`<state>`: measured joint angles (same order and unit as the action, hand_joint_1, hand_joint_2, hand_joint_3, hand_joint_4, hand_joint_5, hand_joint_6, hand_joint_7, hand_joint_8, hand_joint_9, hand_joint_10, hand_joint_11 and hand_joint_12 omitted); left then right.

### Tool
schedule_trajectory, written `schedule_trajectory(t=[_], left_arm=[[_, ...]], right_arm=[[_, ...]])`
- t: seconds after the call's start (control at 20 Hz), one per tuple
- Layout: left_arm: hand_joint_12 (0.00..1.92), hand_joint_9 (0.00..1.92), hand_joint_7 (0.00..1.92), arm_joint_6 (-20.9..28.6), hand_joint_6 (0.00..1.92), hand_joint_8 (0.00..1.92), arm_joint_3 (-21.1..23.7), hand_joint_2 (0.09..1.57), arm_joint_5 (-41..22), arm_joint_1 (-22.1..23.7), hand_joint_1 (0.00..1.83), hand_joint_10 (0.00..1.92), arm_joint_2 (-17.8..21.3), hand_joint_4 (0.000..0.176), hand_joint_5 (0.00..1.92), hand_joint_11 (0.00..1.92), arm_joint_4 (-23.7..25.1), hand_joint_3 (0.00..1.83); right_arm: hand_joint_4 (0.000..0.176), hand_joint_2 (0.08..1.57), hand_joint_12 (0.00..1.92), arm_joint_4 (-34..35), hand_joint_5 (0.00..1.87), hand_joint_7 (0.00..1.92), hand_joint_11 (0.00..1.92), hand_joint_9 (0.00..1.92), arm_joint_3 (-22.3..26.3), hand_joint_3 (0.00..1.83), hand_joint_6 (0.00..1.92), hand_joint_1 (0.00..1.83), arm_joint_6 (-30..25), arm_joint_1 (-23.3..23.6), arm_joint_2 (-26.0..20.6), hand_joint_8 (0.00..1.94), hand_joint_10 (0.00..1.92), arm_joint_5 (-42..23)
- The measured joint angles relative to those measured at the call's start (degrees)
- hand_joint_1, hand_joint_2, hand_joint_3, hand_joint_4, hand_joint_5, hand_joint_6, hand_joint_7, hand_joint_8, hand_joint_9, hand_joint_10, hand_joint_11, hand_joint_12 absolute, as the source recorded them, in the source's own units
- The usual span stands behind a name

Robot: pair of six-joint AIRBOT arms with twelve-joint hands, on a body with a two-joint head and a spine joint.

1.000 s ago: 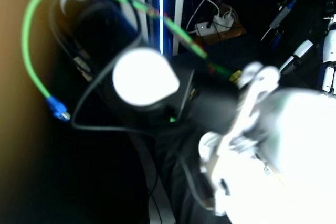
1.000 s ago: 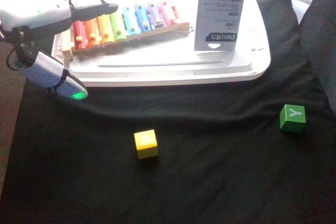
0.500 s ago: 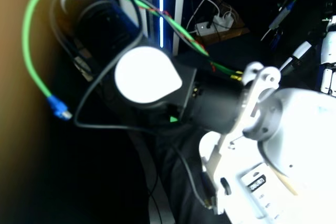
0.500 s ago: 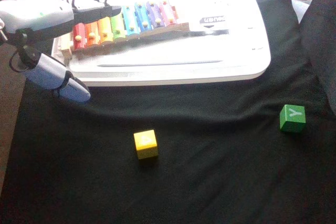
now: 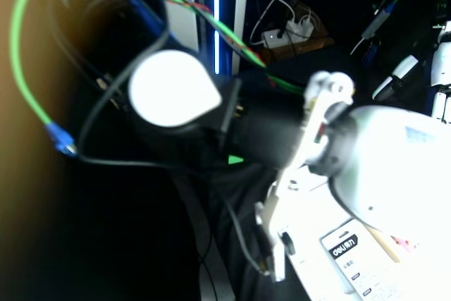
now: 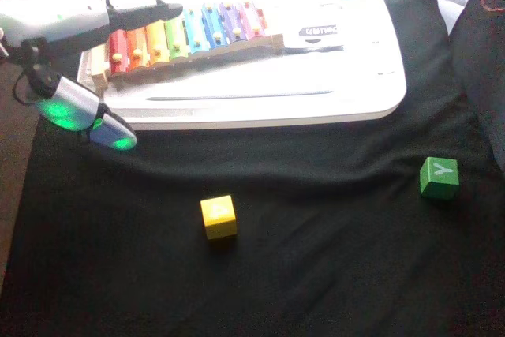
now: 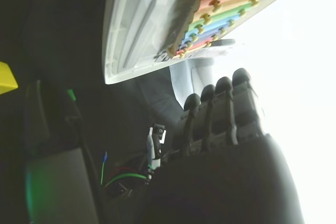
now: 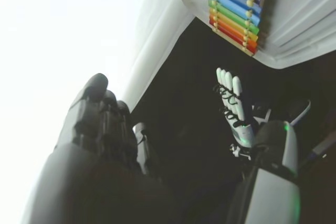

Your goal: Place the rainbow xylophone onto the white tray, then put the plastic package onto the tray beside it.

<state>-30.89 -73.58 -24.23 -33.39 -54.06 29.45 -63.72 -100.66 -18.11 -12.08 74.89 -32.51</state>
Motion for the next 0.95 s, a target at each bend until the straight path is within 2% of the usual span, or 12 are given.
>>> schedule_trajectory(t=[0.15,0.3,0.4,0.45,0.5,0.6,0.65,0.75,0.8,0.85,0.9,0.95], left_arm=[[0.00,0.00,0.00,-2.5,0.00,0.00,0.1,0.77,-1.8,0.0,0.98,0.00,0.5,0.000,0.00,0.00,-3.5,0.00],[0.00,0.00,0.00,-5.8,0.00,0.00,1.0,0.76,-5.6,-1.4,0.89,0.00,2.0,0.081,0.00,0.00,-9.1,0.00],[0.00,0.00,0.00,-6.0,0.00,0.00,1.5,0.76,-8.1,-2.6,0.79,0.00,2.2,0.074,0.00,0.00,-12.0,0.00],[0.00,0.00,0.00,-6.2,0.00,0.00,2.0,0.77,-9.3,-3.2,0.78,0.00,2.4,0.125,0.00,0.00,-13.0,0.00],[0.00,0.00,0.00,-7.1,0.00,0.00,2.9,0.76,-11.2,-4.0,0.77,0.00,2.9,0.134,0.00,0.00,-14.3,0.00],[0.00,0.00,0.00,-8.5,0.00,0.00,3.8,0.75,-14.1,-5.1,0.89,0.00,3.8,0.132,0.00,0.00,-16.9,0.00],[0.00,0.00,0.00,-9.7,0.00,0.00,4.7,0.77,-16.8,-6.4,0.82,0.00,4.8,0.090,0.00,0.00,-19.1,0.00],[0.00,0.00,0.00,-10.1,0.00,0.00,5.5,0.78,-19.3,-7.3,0.81,0.00,5.4,0.088,0.00,0.00,-20.8,0.00],[0.00,0.00,0.00,-10.2,0.00,0.00,6.1,0.80,-21.0,-7.9,0.80,0.00,5.8,0.135,0.00,0.00,-21.4,0.01],[0.00,0.00,0.00,-10.2,0.00,0.00,6.6,0.80,-23.0,-8.4,0.79,0.00,6.0,0.131,0.00,0.00,-22.0,0.01],[0.00,0.00,0.00,-10.3,0.00,0.00,6.8,0.80,-24.3,-8.7,0.79,0.00,6.1,0.095,0.00,0.00,-22.4,0.01],[0.00,0.00,0.00,-10.6,0.00,0.00,7.6,0.80,-26.8,-9.4,0.79,0.00,6.3,0.095,0.00,0.00,-23.9,0.01]], right_arm=[[0.176,0.65,0.49,0.6,0.00,0.01,0.00,0.01,2.4,0.00,0.00,0.94,0.0,0.0,-2.6,0.00,0.00,-0.3],[0.176,0.60,0.65,4.0,0.00,0.01,0.00,0.04,6.0,0.00,0.00,0.87,4.1,-0.4,-5.6,0.00,0.00,0.5],[0.176,0.59,0.79,5.0,0.00,0.00,0.00,0.02,7.7,0.00,0.00,0.83,4.6,-1.4,-7.0,0.00,0.00,-1.2],[0.176,0.58,0.66,6.7,0.00,0.00,0.00,0.00,7.7,0.00,0.00,0.77,4.7,-2.7,-6.9,0.00,0.00,-2.3],[0.176,0.68,0.66,7.4,0.00,0.00,0.00,0.00,7.7,0.01,0.00,0.70,4.7,-4.3,-7.0,0.00,0.00,-3.7],[0.176,0.69,0.67,9.7,0.00,0.00,0.00,0.00,7.8,0.01,0.00,0.69,4.9,-6.3,-7.4,0.00,0.00,-5.4],[0.176,0.64,0.66,13.2,0.00,0.00,0.00,0.00,7.8,0.00,0.00,0.70,5.5,-7.8,-7.7,0.00,0.00,-7.0],[0.176,0.62,0.55,19.1,0.00,0.00,0.00,0.00,8.5,0.00,0.00,0.69,9.2,-9.9,-8.3,0.00,0.00,-9.4],[0.176,0.62,0.38,20.9,0.00,0.00,0.00,0.00,10.4,0.00,0.00,0.69,11.9,-11.0,-9.8,0.00,0.00,-10.1],[0.176,0.60,0.42,22.3,0.00,0.00,0.00,0.00,12.9,0.00,0.00,0.63,14.8,-11.8,-11.5,0.00,0.00,-10.6],[0.176,0.59,0.43,24.3,0.00,0.00,0.00,0.00,14.8,0.00,0.00,0.62,17.3,-12.7,-12.9,0.00,0.00,-11.4],[0.176,0.59,0.43,27.5,0.00,0.00,0.00,0.00,16.0,0.00,0.00,0.62,19.4,-14.3,-14.0,0.00,0.00,-13.6]])
